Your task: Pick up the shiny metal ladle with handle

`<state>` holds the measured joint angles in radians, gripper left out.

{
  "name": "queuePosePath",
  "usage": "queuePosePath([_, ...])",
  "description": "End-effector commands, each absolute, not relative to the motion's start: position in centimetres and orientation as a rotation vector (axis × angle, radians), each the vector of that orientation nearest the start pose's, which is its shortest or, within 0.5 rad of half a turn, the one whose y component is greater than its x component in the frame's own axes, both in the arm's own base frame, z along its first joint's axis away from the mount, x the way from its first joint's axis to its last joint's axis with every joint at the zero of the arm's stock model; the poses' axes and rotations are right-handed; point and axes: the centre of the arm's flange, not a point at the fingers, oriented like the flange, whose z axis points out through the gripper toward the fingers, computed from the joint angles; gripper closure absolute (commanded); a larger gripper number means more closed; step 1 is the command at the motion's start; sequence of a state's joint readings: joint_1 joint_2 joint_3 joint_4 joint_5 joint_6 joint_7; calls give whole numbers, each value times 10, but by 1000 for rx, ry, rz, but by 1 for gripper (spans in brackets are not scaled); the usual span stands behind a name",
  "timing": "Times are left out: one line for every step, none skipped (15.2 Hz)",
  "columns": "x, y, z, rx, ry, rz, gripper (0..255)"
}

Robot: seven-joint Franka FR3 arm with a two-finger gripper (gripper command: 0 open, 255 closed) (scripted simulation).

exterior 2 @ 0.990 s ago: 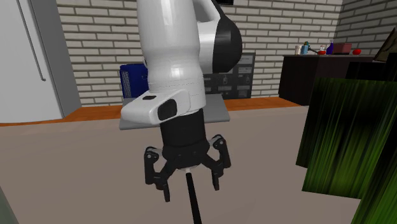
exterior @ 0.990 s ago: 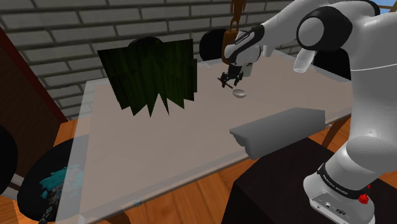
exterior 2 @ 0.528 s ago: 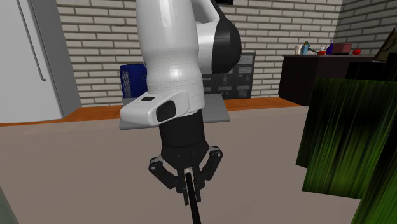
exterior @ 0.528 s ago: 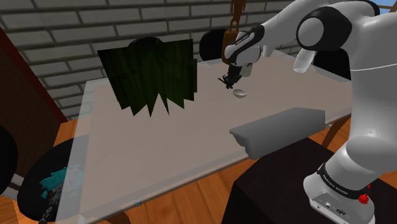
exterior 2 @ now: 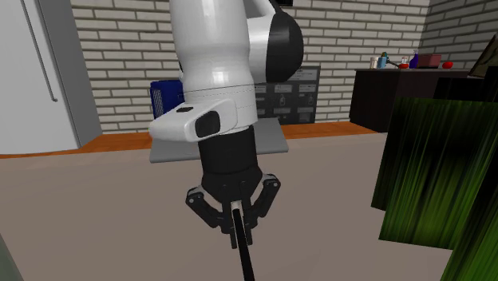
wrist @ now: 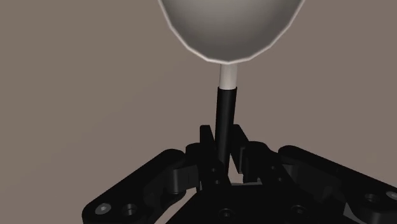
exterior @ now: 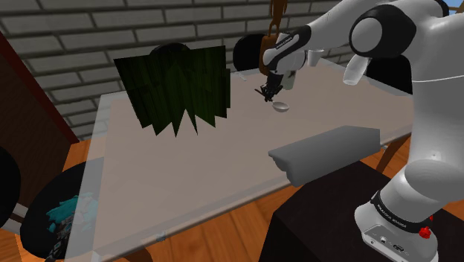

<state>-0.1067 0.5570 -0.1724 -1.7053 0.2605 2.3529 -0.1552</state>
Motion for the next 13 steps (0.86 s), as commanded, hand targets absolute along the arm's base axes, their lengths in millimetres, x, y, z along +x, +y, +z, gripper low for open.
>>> queuePosePath([662,-172,292,-3029,408,-188,255])
queuePosePath([662,-172,298,-3029,408,-188,255])
queuePosePath([662,-172,303,-3029,408,-188,255])
queuePosePath([662,-172,308,-3029,408,-188,255])
queuePosePath([662,-172,313,-3029,408,-188,255])
queuePosePath([662,-172,319,-3029,408,-188,255])
queuePosePath([662,-172,324,-3029,408,-188,255])
queuePosePath([662,-172,329,-3029,408,-188,255])
queuePosePath([662,-172,334,-3029,408,-188,255])
queuePosePath([662,-172,340,-3029,408,-188,255])
queuePosePath([662,-172,345,-3029,408,-188,255])
queuePosePath([662,-172,346,-3029,409,-188,255])
queuePosePath([662,-172,346,-3029,409,-188,255])
